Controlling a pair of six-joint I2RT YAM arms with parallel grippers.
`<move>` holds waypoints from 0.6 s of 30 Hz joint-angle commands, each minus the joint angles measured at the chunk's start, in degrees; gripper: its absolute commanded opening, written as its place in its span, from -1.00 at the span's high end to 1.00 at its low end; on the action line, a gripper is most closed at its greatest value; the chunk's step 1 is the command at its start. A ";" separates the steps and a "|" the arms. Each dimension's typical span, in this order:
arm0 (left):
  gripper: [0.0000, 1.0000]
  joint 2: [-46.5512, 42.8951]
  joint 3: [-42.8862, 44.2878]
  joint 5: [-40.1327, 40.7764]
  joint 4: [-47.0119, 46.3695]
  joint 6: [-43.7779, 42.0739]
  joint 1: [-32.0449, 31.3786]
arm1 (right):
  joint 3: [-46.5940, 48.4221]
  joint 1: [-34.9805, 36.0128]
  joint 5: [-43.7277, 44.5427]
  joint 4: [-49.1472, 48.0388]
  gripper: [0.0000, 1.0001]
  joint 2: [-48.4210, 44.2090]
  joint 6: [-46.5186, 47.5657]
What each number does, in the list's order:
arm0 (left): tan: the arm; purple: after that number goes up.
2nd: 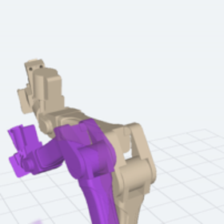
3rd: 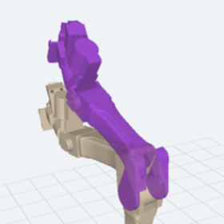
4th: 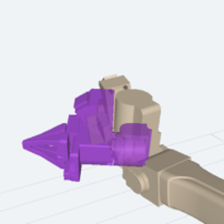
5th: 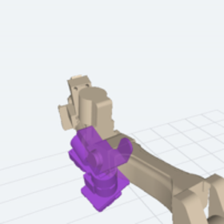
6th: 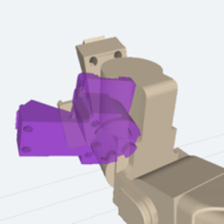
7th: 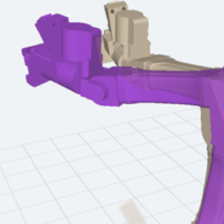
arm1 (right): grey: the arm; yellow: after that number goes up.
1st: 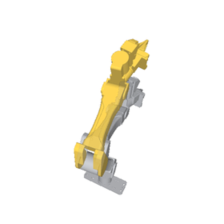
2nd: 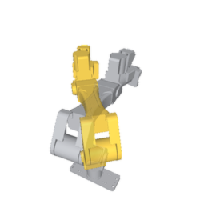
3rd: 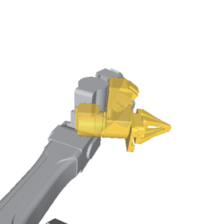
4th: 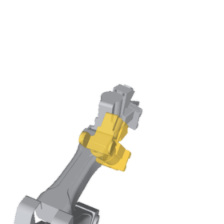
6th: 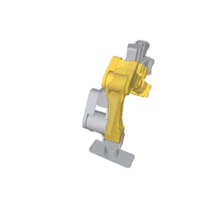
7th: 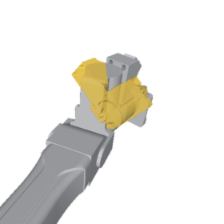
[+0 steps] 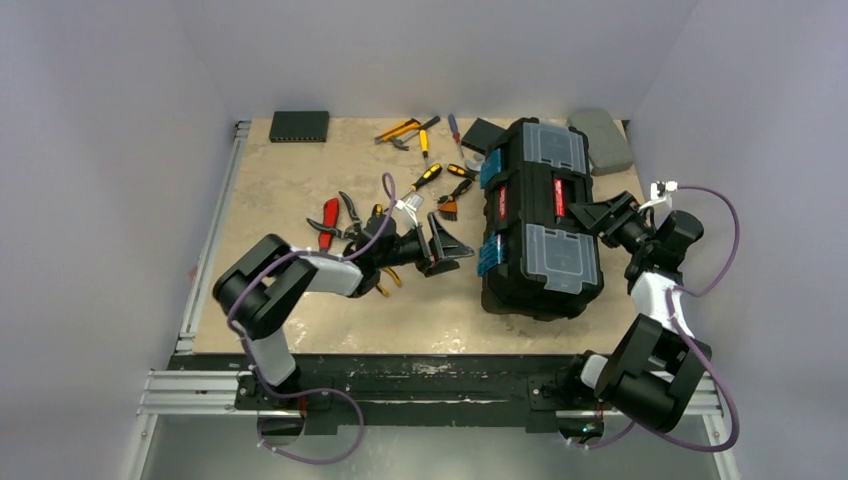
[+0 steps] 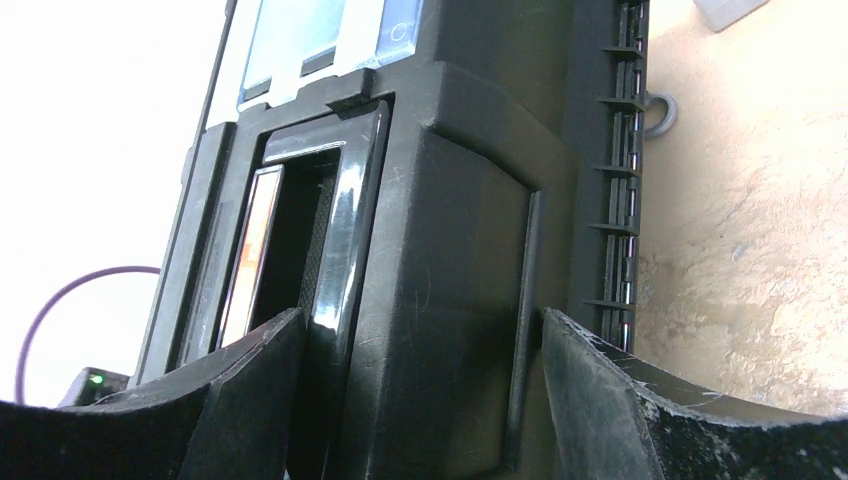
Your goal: Pack the tool kit
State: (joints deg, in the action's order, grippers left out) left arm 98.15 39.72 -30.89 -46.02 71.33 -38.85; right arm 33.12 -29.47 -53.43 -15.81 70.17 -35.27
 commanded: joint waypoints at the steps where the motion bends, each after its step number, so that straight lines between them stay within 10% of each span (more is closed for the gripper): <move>1: -0.88 7.39 3.94 -2.66 -19.10 10.49 -2.70 | -6.77 0.63 -3.92 16.13 0.98 6.27 1.54; 18: -0.62 13.37 7.13 1.80 -35.63 24.18 -8.28 | -6.32 0.29 -4.22 16.63 0.98 6.73 1.98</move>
State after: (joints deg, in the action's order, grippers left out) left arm 111.15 43.72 -29.65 -71.02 90.91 -44.91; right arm 33.01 -31.18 -55.00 -16.93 71.26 -36.18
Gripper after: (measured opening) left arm 0.825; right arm 0.744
